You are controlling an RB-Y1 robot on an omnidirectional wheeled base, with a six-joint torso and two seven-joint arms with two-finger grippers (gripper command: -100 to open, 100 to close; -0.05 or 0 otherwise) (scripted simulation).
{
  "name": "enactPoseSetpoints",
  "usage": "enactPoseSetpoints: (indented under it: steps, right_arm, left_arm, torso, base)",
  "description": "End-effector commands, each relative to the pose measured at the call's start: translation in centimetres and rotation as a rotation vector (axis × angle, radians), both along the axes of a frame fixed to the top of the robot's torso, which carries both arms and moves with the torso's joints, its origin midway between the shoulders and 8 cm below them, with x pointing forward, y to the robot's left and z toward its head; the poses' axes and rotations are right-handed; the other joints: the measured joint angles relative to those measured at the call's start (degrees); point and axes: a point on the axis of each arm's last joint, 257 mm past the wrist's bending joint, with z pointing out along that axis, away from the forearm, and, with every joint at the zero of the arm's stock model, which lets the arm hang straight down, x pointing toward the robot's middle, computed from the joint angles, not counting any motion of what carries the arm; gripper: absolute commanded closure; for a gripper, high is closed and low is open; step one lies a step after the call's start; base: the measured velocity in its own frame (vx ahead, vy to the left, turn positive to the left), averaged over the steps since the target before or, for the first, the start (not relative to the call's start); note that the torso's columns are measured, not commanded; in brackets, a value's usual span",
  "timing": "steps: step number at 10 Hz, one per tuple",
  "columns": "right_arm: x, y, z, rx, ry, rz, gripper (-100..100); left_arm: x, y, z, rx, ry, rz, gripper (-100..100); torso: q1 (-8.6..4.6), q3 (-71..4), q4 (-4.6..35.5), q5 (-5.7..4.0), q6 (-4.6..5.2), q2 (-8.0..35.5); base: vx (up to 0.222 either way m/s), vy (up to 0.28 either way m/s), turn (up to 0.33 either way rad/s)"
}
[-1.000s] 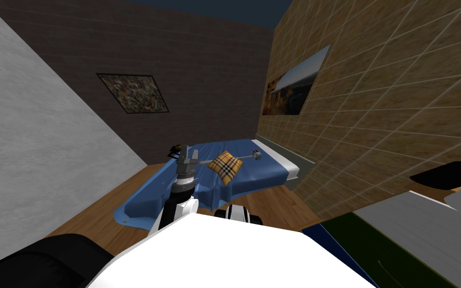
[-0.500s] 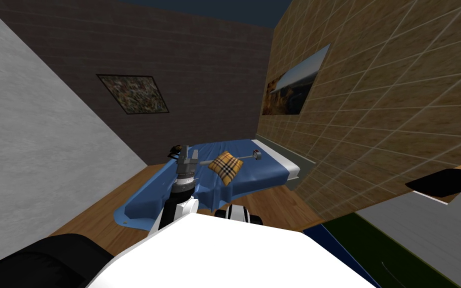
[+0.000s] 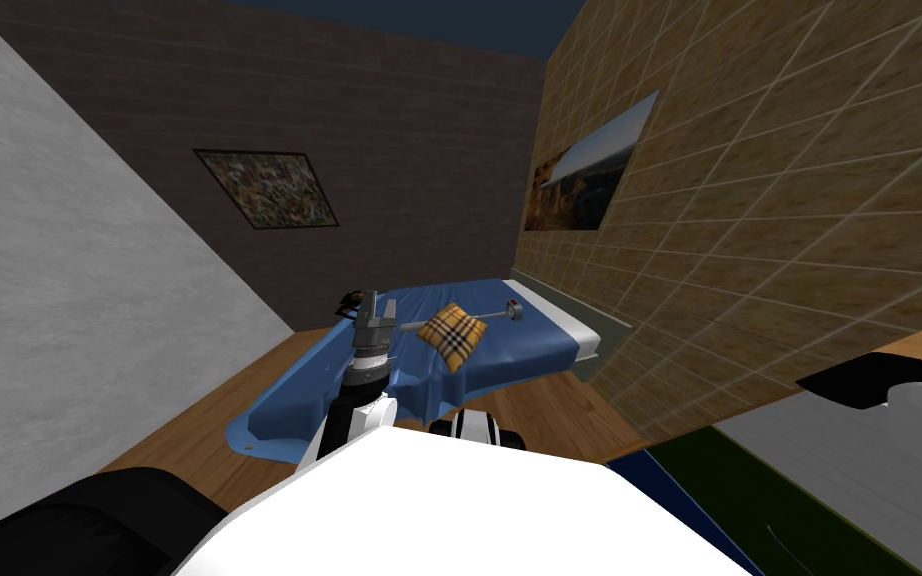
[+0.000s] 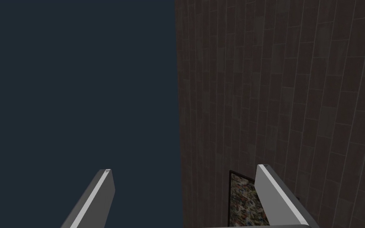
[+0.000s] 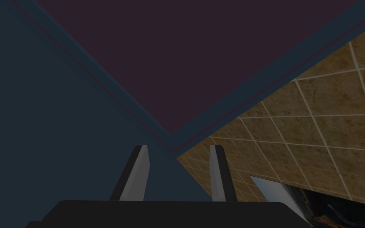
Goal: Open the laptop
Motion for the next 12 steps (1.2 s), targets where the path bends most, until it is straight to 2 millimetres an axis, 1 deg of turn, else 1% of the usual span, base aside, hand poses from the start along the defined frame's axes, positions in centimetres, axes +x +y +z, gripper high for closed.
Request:
enactPoseSetpoints:
  steps: [1, 2, 3, 4, 5, 6, 7, 8, 9, 10, 11, 12]
  right_arm:
    - [0.0, 0.3, 0.1, -0.016, 0.004, 0.001, 100]
    - [-0.6, 1.4, -1.1, -0.040, 0.010, -0.017, 100]
    - [-0.7, 1.8, -0.8, -0.058, 0.011, -0.021, 100]
    - [-1.2, 2.7, -2.3, -0.066, 0.017, -0.029, 100]
    - [-1.4, 3.1, -1.8, -0.094, 0.013, -0.039, 100]
    - [-1.8, 4.0, -3.2, -0.097, 0.020, -0.040, 100]
    - [-2.2, 4.7, -2.6, -0.132, 0.011, -0.053, 100]
    - [-2.2, 4.8, -2.5, -0.141, 0.013, -0.053, 100]
    - [-2.9, 6.0, -3.7, -0.156, 0.010, -0.060, 100]
    - [-3.0, 6.5, -3.3, -0.182, 0.008, -0.063, 100]
    - [-3.7, 7.6, -4.5, -0.189, 0.004, -0.065, 100]
    - [-3.9, 8.3, -4.0, -0.221, 0.000, -0.070, 100]
  left_arm:
    - [0.0, 0.0, 0.0, 0.000, 0.000, 0.000, 0]
    - [0.0, 0.0, 0.0, 0.000, 0.000, 0.000, 0]
    - [0.0, 0.0, 0.0, 0.000, 0.000, 0.000, 0]
    - [0.0, 0.0, 0.0, 0.000, 0.000, 0.000, 0]
    - [0.0, 0.0, 0.0, 0.000, 0.000, 0.000, 0]
    - [0.0, 0.0, 0.0, 0.000, 0.000, 0.000, 0]
    - [0.0, 0.0, 0.0, 0.000, 0.000, 0.000, 0]
    - [0.0, 0.0, 0.0, 0.000, 0.000, 0.000, 0]
    - [0.0, 0.0, 0.0, 0.000, 0.000, 0.000, 0]
    - [0.0, 0.0, 0.0, 0.000, 0.000, 0.000, 0]
    - [0.0, 0.0, 0.0, 0.000, 0.000, 0.000, 0]
    - [0.0, 0.0, 0.0, 0.000, 0.000, 0.000, 0]
  torso:
    - [0.05, 0.0, 0.0, 0.11, 0.00, 0.0]
    - [0.10, 0.0, 0.0, 0.15, 0.00, 0.0]
    - [-0.03, 0.0, 0.0, 0.04, 0.01, 0.0]
    - [-0.06, 0.0, 0.0, 0.05, 0.03, 0.0]
    - [-0.16, 0.0, 0.0, -0.04, 0.00, 0.0]
    - [-0.18, -0.1, 0.0, -0.06, 0.00, -0.1]
    - [-0.28, 0.0, -0.1, -0.23, 0.01, -0.1]
    - [-0.40, 0.0, -0.1, -0.30, 0.00, -0.1]
    - [-0.39, 0.0, -0.1, -0.31, -0.02, -0.1]
    - [-0.45, 0.1, -0.2, -0.53, -0.05, -0.2]
    - [-0.55, 0.0, -0.2, -0.58, -0.03, -0.2]
    - [-0.65, 0.1, -0.3, -0.82, -0.04, -0.2]
  base:
    - [0.000, 0.006, 0.001]
    - [0.015, -0.047, 0.034]
    - [0.018, -0.060, 0.029]
    - [0.026, -0.077, 0.034]
    - [0.026, -0.065, 0.018]
    - [0.020, -0.081, 0.036]
    - [0.023, -0.064, 0.016]
    - [0.011, -0.022, -0.004]
    - [0.017, -0.060, 0.026]
    - [0.018, -0.063, 0.026]
    - [0.017, -0.074, 0.029]
    - [0.019, -0.064, 0.027]
